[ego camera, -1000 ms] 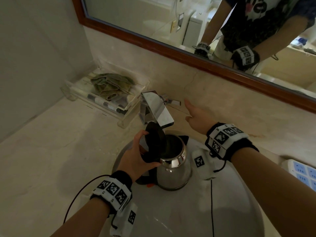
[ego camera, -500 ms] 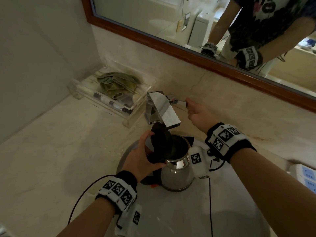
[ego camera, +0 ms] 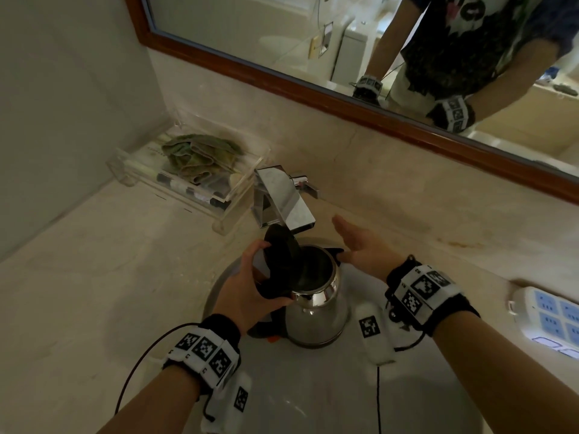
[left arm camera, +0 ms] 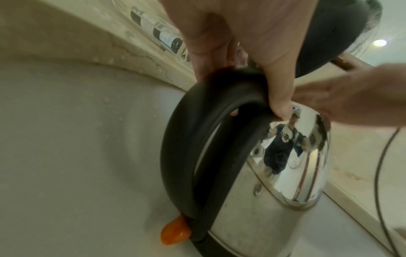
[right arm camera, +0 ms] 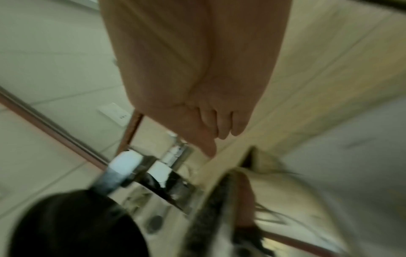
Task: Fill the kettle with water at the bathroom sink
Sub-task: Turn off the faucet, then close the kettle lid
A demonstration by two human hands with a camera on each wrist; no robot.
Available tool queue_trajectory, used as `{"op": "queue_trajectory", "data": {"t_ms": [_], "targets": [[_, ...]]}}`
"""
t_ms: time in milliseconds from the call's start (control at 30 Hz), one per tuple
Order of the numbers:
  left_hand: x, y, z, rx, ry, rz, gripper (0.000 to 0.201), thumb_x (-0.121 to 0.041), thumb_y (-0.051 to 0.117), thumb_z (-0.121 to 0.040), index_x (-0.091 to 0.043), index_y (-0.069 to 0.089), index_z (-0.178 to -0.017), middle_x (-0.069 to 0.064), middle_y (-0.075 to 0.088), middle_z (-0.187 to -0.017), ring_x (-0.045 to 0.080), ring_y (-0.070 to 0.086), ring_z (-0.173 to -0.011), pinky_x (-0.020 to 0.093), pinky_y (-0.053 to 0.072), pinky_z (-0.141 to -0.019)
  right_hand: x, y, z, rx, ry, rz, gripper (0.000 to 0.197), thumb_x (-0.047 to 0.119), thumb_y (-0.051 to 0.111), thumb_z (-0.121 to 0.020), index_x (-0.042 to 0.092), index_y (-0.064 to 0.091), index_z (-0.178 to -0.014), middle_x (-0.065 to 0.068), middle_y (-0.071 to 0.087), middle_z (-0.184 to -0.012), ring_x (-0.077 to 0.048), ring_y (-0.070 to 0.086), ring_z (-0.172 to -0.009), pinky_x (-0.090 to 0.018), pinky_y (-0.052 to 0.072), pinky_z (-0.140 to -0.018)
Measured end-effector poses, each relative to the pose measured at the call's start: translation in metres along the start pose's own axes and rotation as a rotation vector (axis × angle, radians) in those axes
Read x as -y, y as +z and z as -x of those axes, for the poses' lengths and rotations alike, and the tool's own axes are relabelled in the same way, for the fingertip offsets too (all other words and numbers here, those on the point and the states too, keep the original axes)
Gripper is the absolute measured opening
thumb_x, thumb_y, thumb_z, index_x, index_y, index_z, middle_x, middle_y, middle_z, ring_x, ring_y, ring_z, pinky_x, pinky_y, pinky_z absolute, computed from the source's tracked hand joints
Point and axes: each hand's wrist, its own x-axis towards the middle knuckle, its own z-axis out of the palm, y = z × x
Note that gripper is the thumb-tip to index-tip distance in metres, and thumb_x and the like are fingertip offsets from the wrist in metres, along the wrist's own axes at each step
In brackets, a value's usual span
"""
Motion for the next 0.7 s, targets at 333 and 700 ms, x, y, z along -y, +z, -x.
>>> {"op": "queue_trajectory", "data": {"t_ms": [333, 700], "targets": [[0.006, 0.0, 0.006, -0.019, 0.024, 0.005, 0.091, -0.019, 0.085, -0.06, -0.06, 0.019, -0.107, -0.008, 0.052, -0.11, 0.009, 0.054, -0.096, 0.023, 0.046, -0.082, -0.038, 0.049, 0.017, 0.045, 0.004, -0.274, 0.126, 0.02, 0.088, -0.051, 0.026, 0.008, -0.148, 0.007, 0.042, -0.139, -0.017, 0.039, -0.133, -0.034, 0.04, -0.107], [0.003, -0.007, 0.013, 0.081, 0.014, -0.163, 0.096, -0.019, 0.081, -0.066, -0.028, 0.02, -0.14, 0.009, 0.059, -0.113, 0.009, 0.05, -0.086, 0.021, 0.042, -0.077, -0.027, 0.053, 0.023, -0.077, -0.115, 0.013, 0.135, 0.027, 0.089, -0.057, 0.019, -0.008, -0.15, -0.002, 0.03, -0.153, -0.02, 0.033, -0.139, -0.025, 0.031, -0.107]]}}
